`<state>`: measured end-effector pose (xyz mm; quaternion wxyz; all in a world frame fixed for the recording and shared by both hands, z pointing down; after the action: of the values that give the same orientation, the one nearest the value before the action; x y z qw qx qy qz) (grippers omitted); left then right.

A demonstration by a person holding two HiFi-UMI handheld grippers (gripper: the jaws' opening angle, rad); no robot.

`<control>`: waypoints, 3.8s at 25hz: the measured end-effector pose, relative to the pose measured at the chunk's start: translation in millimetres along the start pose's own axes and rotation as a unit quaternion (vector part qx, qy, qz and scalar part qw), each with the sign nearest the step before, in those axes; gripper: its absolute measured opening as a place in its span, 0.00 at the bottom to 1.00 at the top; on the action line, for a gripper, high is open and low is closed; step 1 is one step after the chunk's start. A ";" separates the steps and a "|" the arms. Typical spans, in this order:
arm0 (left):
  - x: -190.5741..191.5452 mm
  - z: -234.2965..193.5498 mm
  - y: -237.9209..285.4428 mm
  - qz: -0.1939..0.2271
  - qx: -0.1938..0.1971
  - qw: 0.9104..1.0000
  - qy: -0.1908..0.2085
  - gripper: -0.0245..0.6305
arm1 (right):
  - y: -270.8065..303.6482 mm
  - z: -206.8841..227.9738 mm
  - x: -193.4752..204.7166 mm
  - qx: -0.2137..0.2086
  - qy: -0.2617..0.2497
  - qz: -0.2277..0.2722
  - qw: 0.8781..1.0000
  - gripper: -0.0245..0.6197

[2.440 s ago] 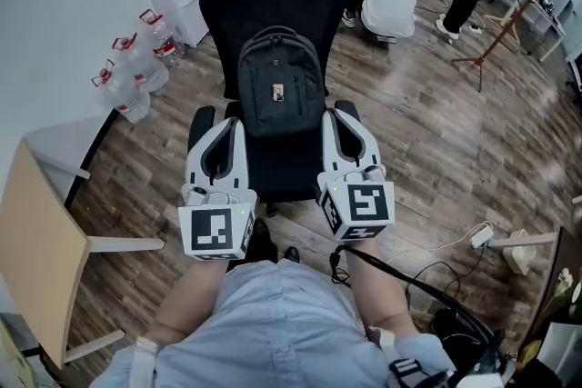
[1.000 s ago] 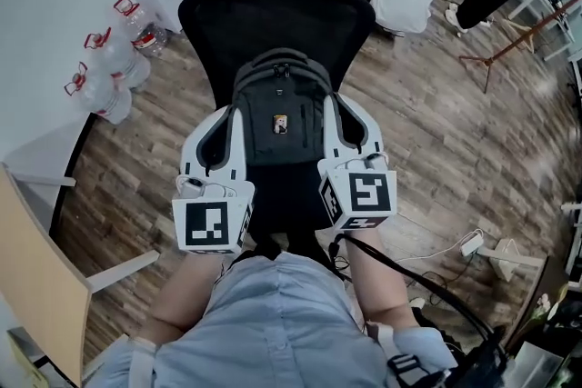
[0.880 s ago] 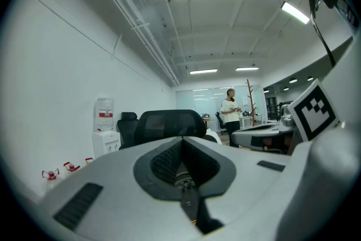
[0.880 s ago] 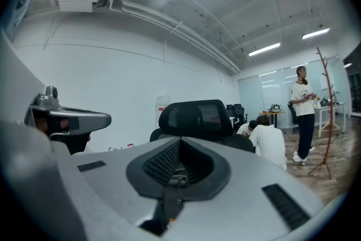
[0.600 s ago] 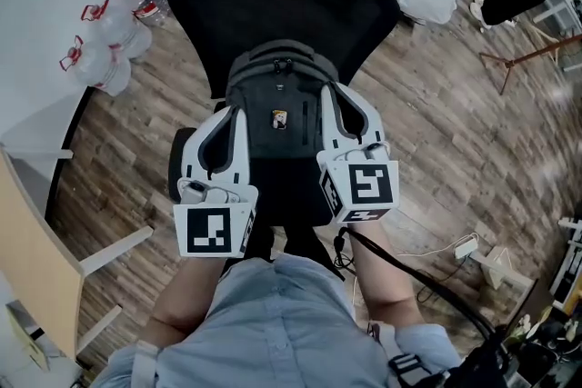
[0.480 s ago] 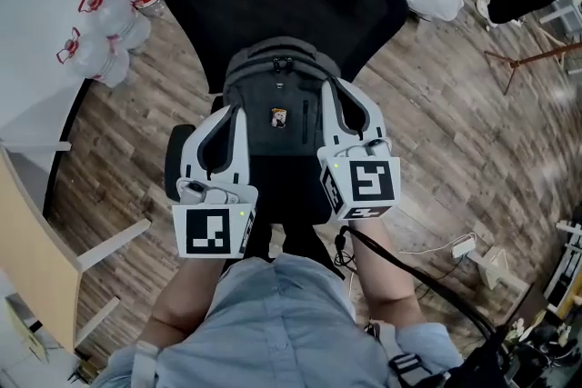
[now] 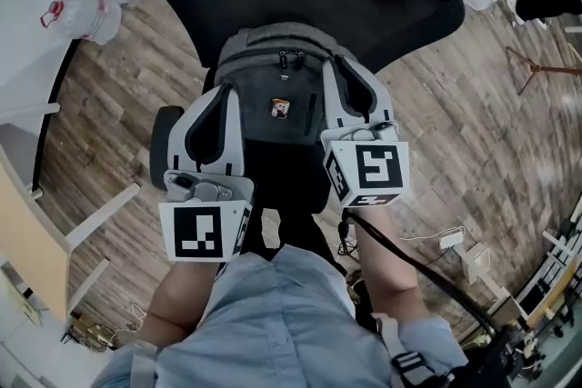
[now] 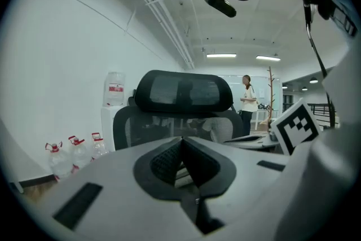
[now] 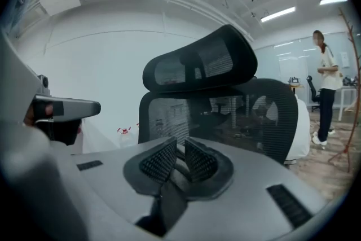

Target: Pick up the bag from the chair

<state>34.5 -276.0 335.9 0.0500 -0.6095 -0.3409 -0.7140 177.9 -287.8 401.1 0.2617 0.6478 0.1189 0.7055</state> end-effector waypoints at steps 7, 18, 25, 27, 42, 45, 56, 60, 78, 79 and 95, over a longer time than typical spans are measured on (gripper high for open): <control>14.9 -15.0 13.0 -0.017 -0.013 0.999 -0.027 0.04 | 36.9 5.4 11.2 0.009 -0.033 -0.030 0.999 0.25; 34.0 -21.8 23.9 -0.038 -0.015 0.998 -0.049 0.04 | 56.3 10.6 7.6 0.059 -0.143 -0.056 0.986 0.31; 33.9 -29.7 27.4 -0.037 -0.020 0.997 -0.057 0.04 | 65.3 8.6 -1.0 0.068 -0.250 -0.077 0.963 0.30; 34.5 -31.0 27.3 -0.037 -0.021 0.997 -0.060 0.04 | 65.2 8.8 -1.5 0.077 -0.301 -0.101 0.945 0.30; 40.1 -33.4 31.1 -0.048 -0.025 0.996 -0.066 0.04 | 86.8 14.0 6.1 0.071 -0.391 -0.177 0.900 0.26; 39.4 -35.0 30.8 -0.049 -0.026 0.996 -0.065 0.04 | 93.6 14.7 7.5 0.070 -0.384 -0.181 0.903 0.23; 35.5 -40.4 23.0 -0.045 -0.030 0.997 -0.060 0.04 | 111.8 15.2 18.2 0.079 -0.364 -0.204 0.906 0.12; 34.5 -43.9 16.4 -0.042 -0.034 0.997 -0.057 0.04 | 117.7 16.4 19.8 0.112 -0.365 -0.187 0.905 0.12; 29.7 -49.8 -35.7 -0.023 -0.049 0.998 -0.033 0.04 | 63.0 -17.6 17.8 0.124 -0.251 -0.019 0.960 0.09; 30.4 -49.3 -39.4 -0.023 -0.049 0.998 -0.032 0.04 | 55.9 -22.0 18.8 0.121 -0.250 -0.014 0.961 0.09; 48.1 -12.1 -60.9 -0.032 0.027 0.999 -0.018 0.04 | -41.2 -80.3 57.0 0.107 -0.272 0.030 0.956 0.09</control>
<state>-17.4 -219.7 353.2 0.0375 -0.6093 -0.3802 -0.6948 107.0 -209.9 418.1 0.1914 0.8428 0.0986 0.4933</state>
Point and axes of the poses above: the fingertips, and each gripper's own axes: y forward along the fingers, z to its right, x out of its underside, the point moved 1 cm from there along -y, backward along the fingers, and after that the axes turned 13 degrees about -z, right-handed, at the moved point
